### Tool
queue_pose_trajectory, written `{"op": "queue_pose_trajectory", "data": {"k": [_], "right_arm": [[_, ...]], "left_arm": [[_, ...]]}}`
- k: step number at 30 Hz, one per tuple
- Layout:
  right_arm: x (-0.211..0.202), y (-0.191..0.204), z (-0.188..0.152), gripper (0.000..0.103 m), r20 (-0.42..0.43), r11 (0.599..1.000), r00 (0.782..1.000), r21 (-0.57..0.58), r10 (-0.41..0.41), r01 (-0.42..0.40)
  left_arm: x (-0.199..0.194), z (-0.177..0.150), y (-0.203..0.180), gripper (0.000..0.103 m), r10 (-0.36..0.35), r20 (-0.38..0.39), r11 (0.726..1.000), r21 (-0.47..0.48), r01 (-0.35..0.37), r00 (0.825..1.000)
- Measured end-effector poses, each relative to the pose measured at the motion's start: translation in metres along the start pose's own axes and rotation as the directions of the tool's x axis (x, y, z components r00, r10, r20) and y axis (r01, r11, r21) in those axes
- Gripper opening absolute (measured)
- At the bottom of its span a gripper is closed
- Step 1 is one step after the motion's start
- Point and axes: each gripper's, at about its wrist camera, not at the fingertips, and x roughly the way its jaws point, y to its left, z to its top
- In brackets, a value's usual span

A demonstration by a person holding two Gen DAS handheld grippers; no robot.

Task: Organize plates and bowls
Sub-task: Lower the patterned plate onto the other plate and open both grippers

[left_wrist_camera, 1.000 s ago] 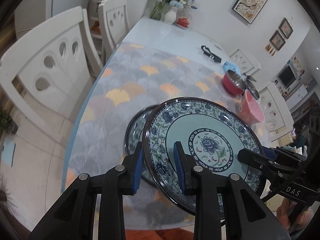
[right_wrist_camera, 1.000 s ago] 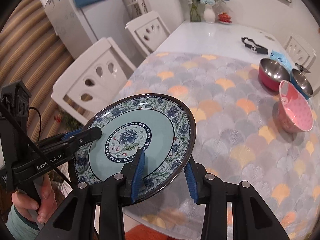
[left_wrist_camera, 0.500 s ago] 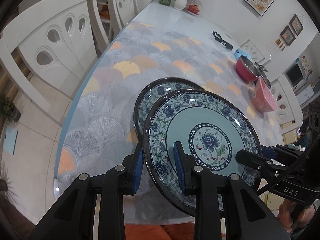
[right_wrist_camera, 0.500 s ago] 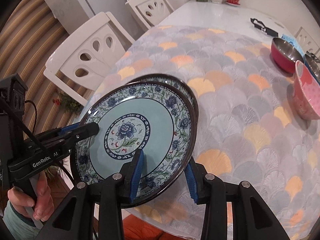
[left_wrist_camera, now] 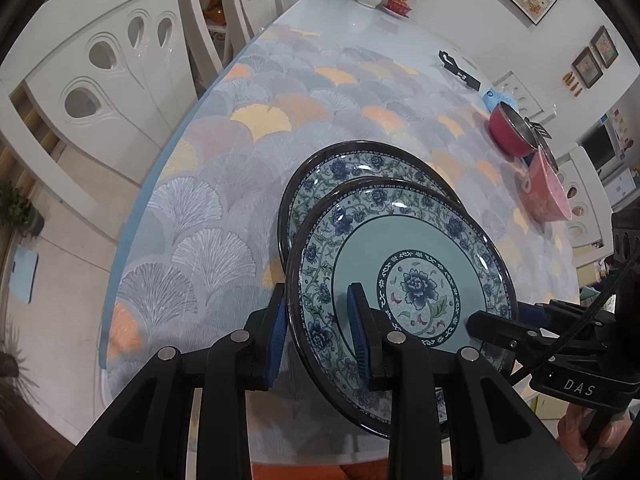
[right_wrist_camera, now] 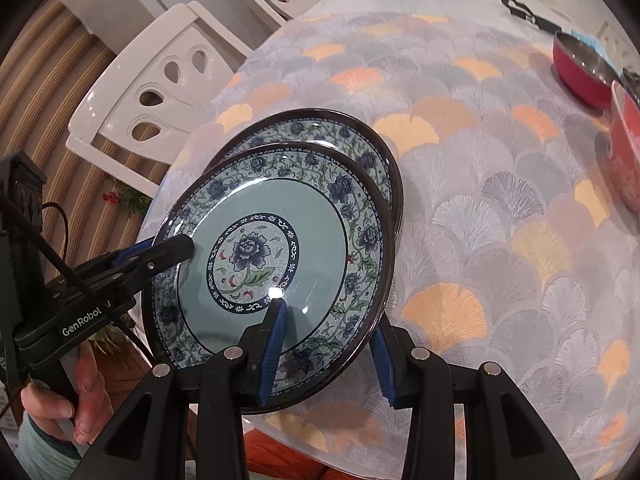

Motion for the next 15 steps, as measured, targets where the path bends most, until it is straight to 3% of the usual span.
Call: {"op": "queue_pose_trajectory", "data": {"k": [12,15], "right_arm": [[0.012,-0.008,0.009,0.039,-0.033,0.998,0.999,0.057,-0.015,0.017],[0.010,-0.009,0.012,0.039,-0.011,0.997,0.999,0.060,-0.051,0.052]], "left_arm": [[0.007,0.021,0.004,0.027,0.036,0.024,0.999,-0.008,-0.036,0.999],[0.008,0.027,0.006,0.027,0.040,0.028,0.999,-0.016,-0.040,0.999]]}}
